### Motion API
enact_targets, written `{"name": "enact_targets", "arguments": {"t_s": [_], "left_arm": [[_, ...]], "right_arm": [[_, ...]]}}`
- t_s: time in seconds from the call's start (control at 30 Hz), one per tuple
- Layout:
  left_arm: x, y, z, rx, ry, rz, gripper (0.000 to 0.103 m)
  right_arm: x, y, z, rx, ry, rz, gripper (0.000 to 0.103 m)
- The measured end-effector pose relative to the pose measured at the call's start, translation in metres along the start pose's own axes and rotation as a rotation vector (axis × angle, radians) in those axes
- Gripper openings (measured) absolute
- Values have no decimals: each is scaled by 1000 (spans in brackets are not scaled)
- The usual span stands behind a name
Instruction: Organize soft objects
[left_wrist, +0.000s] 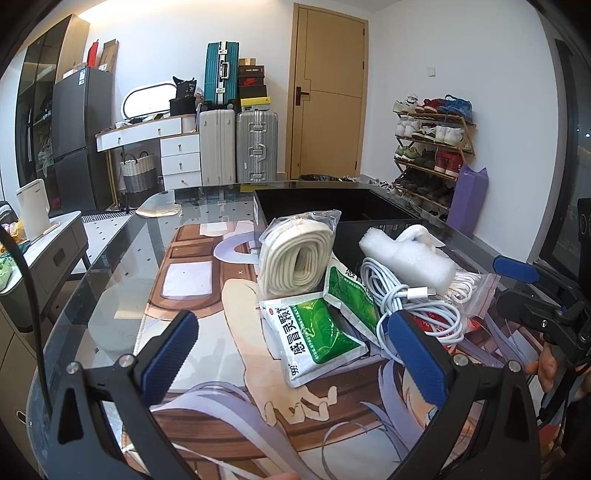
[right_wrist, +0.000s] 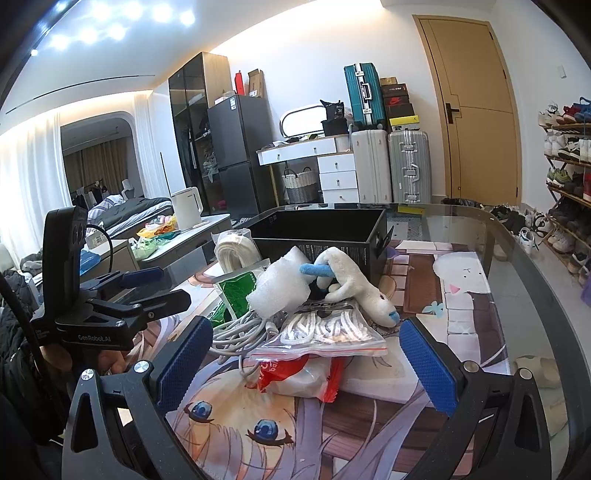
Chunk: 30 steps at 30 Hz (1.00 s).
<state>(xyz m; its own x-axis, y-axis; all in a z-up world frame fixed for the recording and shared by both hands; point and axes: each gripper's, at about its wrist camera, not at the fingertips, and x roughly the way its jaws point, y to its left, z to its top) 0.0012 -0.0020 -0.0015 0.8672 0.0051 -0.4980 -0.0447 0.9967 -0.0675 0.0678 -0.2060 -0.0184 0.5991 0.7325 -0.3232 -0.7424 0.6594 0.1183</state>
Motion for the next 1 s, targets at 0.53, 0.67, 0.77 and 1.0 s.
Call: {"name": "enact_targets", "arguments": {"t_s": [0.53,0.67,0.77,1.0], "left_arm": [[-2,0,0,1,-4,1,103],[-2,0,0,3,-4,0,103],[-2,0,0,1,-5,0,103],[-3,0,0,4,-7,0,103]], "right_arm": [[1,0,-3,-2,1,-8,103],[1,-3,-2,-8,2,-10,103],[1,-5,-2,-9,2,-13,103],[1,-11,-2,-12,1,-20,103]]}}
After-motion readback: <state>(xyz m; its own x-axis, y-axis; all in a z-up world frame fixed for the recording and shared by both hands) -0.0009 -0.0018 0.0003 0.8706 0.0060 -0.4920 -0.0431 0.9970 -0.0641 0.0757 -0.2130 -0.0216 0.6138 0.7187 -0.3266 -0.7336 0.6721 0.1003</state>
